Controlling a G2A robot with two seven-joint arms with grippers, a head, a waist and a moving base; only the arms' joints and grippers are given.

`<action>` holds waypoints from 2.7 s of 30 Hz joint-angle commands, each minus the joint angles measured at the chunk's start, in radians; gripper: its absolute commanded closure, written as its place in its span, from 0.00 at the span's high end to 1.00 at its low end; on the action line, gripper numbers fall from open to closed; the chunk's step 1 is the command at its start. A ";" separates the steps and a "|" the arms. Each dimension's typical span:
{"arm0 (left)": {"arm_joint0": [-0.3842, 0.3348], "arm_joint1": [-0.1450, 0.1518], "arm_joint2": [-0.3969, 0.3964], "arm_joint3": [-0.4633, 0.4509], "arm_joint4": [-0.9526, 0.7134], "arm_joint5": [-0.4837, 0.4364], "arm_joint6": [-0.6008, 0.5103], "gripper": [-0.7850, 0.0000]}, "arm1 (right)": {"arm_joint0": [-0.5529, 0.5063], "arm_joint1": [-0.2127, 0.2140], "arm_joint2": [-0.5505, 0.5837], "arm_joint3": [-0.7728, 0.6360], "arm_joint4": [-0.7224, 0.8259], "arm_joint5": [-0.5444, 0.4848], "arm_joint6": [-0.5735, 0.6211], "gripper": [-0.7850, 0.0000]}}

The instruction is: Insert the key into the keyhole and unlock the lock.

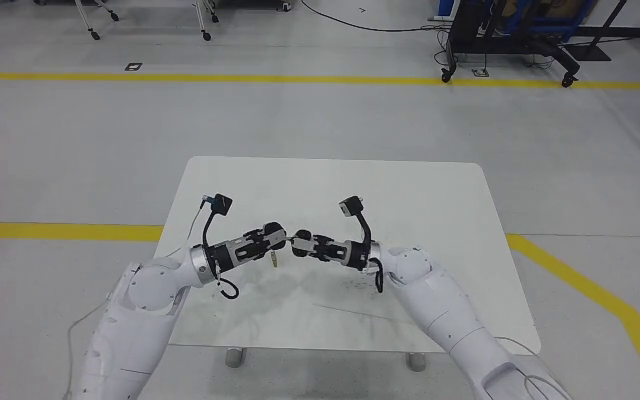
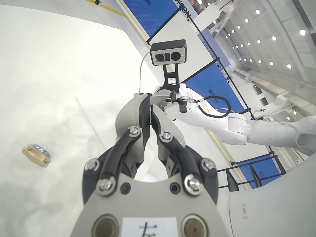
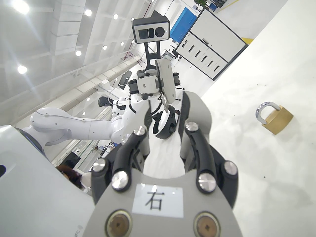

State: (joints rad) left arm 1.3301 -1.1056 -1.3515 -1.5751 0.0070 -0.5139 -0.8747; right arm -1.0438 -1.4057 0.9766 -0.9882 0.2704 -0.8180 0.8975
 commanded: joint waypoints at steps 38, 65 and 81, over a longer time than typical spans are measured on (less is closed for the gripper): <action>0.111 0.019 0.092 -0.194 0.763 0.263 0.260 1.00 | -0.101 0.071 0.185 -0.037 0.016 -0.121 -0.183 0.00; -0.057 -0.031 0.295 -0.013 0.985 0.538 0.160 0.67 | -0.101 0.071 0.185 -0.037 0.016 -0.121 -0.183 0.00; -0.062 -0.037 0.295 -0.003 1.027 0.550 0.132 0.00 | -0.101 0.071 0.185 -0.037 0.016 -0.121 -0.183 0.00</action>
State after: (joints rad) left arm 1.2666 -1.1434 -1.0543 -1.5783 1.0266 0.0344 -0.7412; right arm -1.1446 -1.3348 1.1617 -1.0251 0.2868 -0.9385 0.7149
